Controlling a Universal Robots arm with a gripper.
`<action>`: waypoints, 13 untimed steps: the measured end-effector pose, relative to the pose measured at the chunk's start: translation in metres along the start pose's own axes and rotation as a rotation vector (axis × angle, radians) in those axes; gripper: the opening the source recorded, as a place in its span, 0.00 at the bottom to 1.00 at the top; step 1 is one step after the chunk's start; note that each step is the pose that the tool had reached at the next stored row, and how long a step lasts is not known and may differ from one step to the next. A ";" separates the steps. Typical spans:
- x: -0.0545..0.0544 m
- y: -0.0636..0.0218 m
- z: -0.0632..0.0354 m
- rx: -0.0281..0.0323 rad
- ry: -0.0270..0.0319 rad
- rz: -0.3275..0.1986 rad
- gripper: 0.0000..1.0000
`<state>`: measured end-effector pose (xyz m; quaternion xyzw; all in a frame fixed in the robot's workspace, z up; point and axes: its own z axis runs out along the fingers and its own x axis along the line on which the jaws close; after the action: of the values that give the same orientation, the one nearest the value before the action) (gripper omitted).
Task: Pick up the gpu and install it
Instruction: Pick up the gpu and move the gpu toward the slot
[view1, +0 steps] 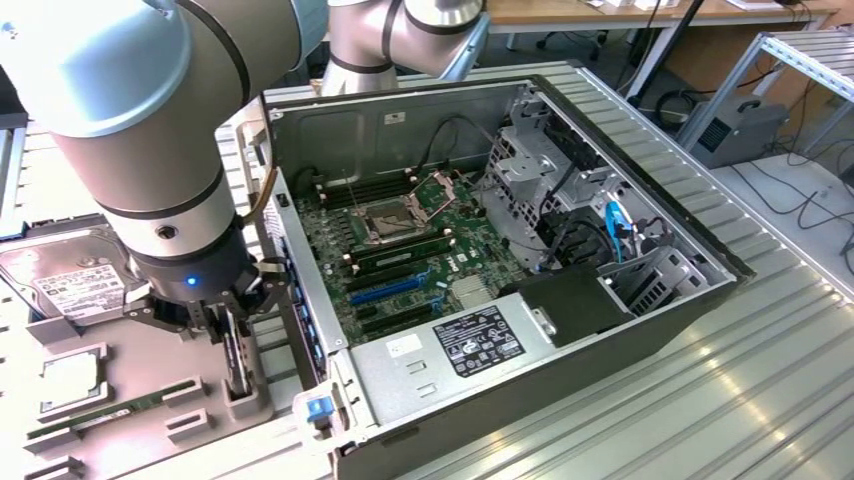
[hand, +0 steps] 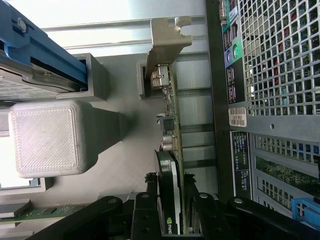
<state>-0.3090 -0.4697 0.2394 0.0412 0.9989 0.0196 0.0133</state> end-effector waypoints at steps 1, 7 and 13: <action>0.000 0.0000 0.0000 0.0000 0.0000 0.000 0.34; -0.001 0.0001 0.0001 0.0000 0.0009 0.000 0.34; -0.001 0.0001 0.0001 0.0003 0.0058 0.000 0.34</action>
<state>-0.3082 -0.4696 0.2393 0.0412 0.9989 0.0196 0.0104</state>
